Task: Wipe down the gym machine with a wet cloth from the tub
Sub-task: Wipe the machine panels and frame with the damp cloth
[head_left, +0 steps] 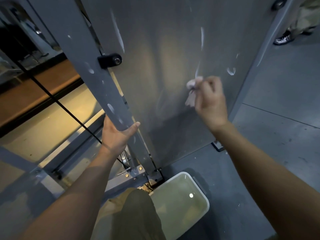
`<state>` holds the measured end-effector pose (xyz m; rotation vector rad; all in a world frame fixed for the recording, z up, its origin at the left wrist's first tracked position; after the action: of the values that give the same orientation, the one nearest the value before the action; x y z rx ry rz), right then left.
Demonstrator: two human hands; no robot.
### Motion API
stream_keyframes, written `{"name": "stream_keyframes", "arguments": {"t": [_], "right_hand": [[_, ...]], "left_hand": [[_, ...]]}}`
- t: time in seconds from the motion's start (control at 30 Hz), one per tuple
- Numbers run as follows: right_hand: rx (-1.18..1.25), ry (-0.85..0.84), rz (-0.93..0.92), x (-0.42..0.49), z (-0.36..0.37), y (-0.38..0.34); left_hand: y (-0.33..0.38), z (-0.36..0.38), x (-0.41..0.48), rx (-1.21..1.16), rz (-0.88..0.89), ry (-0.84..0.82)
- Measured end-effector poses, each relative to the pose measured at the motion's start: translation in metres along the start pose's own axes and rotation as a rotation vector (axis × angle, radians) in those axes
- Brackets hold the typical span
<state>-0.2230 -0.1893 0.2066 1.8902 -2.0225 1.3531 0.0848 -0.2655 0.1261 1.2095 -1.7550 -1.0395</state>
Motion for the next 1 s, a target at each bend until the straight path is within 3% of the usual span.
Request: {"name": "stream_keyframes", "arguments": {"t": [0.1,0.23,0.3,0.4,0.57,0.73,0.87,0.93,1.0], "right_hand": [[0.099,0.265,0.136,0.009,-0.032,0.009],[0.017,-0.066,-0.088,-0.008,0.007,-0.01],[0.033,-0.048,-0.094,0.008,-0.009,-0.001],[0.147,0.197,0.025,0.02,-0.047,0.005],[-0.012,-0.126,-0.206,-0.004,0.002,-0.013],[0.175,0.254,-0.067,0.02,-0.047,-0.012],[0.189,0.203,-0.144,0.004,-0.023,-0.025],[0.187,0.176,-0.167,0.003,-0.019,-0.023],[0.193,0.161,-0.172,0.005,-0.02,-0.021]], "left_hand": [[0.002,0.0,-0.001,-0.007,-0.009,-0.011],[-0.003,-0.002,-0.002,-0.01,-0.051,0.009],[-0.003,-0.001,-0.003,-0.014,-0.065,0.009],[-0.003,-0.002,-0.002,-0.013,-0.078,0.009],[-0.002,-0.001,-0.003,-0.017,-0.111,0.015],[-0.006,-0.002,-0.003,0.021,-0.139,0.005],[-0.006,-0.005,-0.009,0.063,-0.235,-0.042],[0.005,-0.014,-0.02,0.102,-0.239,0.027],[0.035,-0.022,-0.041,0.176,-0.132,0.159]]}}
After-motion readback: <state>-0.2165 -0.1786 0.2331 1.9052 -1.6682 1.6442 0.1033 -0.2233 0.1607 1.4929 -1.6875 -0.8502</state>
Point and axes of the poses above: each hand's wrist, its own x-axis towards the middle knuckle, its own z-axis out of the palm, y = z × x, the point moved 9 cm from there along x, towards the middle knuckle, and after that the axes turned 12 degrees about -y, right-handed, at the moved point
